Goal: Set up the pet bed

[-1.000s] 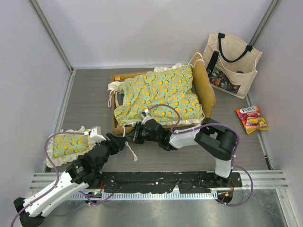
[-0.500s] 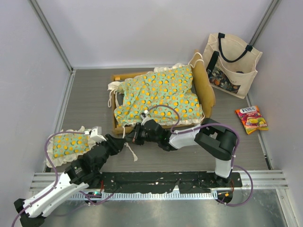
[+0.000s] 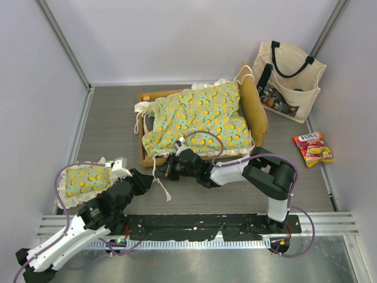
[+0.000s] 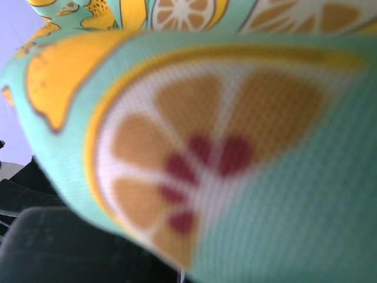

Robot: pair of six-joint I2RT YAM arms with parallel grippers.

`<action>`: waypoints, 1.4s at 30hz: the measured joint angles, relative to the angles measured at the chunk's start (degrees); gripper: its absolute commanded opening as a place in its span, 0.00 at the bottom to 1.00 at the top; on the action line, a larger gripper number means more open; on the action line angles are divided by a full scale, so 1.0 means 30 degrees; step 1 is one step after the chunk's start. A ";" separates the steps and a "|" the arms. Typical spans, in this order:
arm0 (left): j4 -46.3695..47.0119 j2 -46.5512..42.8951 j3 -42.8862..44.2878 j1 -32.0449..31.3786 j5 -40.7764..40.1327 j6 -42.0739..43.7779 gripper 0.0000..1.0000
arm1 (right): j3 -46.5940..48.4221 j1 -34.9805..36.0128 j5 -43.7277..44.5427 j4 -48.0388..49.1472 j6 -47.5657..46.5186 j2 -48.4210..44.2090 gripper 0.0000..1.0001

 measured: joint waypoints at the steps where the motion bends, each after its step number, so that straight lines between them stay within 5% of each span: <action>1: -0.0036 0.0109 0.0044 0.0000 0.0015 0.0007 0.28 | 0.0000 0.0000 0.0007 -0.0007 0.0000 0.0000 0.01; 11: 0.0270 0.1217 0.0211 0.0000 0.0525 0.0007 0.23 | 0.0138 -0.0007 0.0029 -0.0284 0.0000 0.0000 0.01; 18: 0.0889 0.1705 0.0211 0.0000 0.0546 -0.0022 0.01 | 0.0138 -0.0015 0.0022 -0.0284 -0.0022 0.0000 0.01; 24: 0.1537 0.2645 0.0211 0.0000 0.0481 0.0015 0.00 | 0.0138 -0.0131 0.0029 -0.0284 -0.0066 0.0000 0.01; 32: 0.1661 0.3920 0.0233 0.0000 0.0321 0.0102 0.00 | 0.0146 -0.0175 0.0758 -0.1574 -0.0991 -0.0743 0.40; 42: 0.0940 0.4036 0.0313 0.0000 -0.0393 0.0000 0.00 | 0.0153 -0.0189 0.4816 -0.7621 -0.4182 -0.3716 0.45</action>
